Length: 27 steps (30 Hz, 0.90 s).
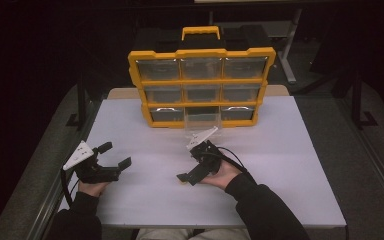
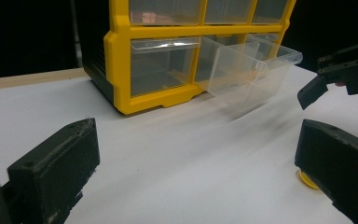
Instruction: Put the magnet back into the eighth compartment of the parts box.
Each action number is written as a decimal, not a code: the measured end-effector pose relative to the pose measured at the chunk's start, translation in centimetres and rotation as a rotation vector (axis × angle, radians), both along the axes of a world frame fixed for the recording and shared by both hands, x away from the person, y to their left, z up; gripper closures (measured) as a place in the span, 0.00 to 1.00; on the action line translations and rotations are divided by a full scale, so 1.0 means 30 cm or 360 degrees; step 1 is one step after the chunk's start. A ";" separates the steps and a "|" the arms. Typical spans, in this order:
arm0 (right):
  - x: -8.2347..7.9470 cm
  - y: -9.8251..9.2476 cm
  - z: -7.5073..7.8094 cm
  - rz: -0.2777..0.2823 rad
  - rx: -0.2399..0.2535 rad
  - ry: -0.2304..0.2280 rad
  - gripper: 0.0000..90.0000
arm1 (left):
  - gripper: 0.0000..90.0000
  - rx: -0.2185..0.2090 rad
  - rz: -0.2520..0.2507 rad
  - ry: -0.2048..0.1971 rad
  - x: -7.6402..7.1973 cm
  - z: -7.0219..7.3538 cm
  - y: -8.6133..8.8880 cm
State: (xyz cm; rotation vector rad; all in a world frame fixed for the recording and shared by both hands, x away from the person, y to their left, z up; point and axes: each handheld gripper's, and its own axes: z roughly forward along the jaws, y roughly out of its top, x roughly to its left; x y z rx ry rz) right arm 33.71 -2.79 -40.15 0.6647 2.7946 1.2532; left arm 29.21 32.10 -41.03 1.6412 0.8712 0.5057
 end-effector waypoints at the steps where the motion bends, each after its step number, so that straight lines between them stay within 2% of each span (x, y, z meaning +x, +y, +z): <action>1: 0.001 0.004 -0.002 0.0002 -0.0001 0.0005 0.00 | 0.00 0.0001 -0.0001 0.0001 0.000 0.000 0.000; 20: 0.008 0.058 -0.050 0.0050 -0.0096 0.0033 0.00 | 0.00 0.0001 -0.0013 0.0006 0.001 -0.001 -0.001; 27: 0.004 0.075 -0.078 0.0074 -0.0195 0.0048 0.00 | 0.00 0.0013 -0.0013 0.0009 0.001 -0.001 0.000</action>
